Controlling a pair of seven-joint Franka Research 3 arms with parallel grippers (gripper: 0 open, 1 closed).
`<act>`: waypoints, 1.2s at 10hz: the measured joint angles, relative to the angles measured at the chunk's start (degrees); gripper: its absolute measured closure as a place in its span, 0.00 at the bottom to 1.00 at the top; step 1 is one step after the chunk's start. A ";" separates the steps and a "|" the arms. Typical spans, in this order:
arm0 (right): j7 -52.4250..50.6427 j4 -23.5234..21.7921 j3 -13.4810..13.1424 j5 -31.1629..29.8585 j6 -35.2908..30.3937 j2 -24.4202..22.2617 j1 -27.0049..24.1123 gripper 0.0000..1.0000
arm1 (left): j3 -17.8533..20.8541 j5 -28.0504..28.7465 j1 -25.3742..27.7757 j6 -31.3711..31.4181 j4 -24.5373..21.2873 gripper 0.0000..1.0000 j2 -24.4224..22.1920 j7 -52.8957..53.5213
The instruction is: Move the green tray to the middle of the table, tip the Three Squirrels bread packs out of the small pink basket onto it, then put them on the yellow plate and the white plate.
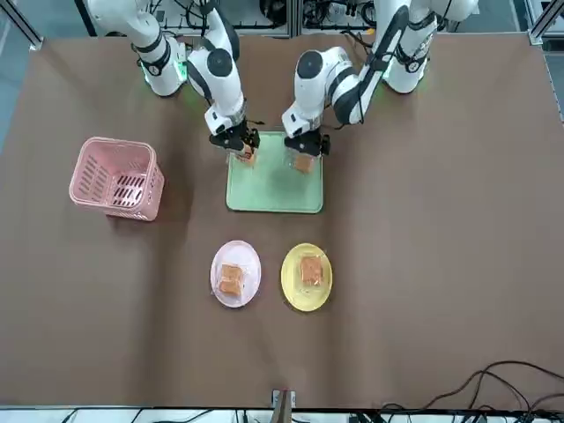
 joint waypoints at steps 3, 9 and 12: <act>1.32 -0.30 0.03 0.00 5.65 4.13 0.37 0.02 | 0.01 0.06 0.15 2.72 -0.74 0.00 1.04 0.47; 1.38 0.22 0.03 0.00 6.49 5.01 0.82 0.30 | 0.26 6.03 0.43 10.70 -0.94 0.00 9.01 0.25; 1.38 0.85 -0.01 0.00 6.12 4.23 0.90 0.44 | 0.28 6.06 0.81 10.96 -0.61 0.10 9.40 0.24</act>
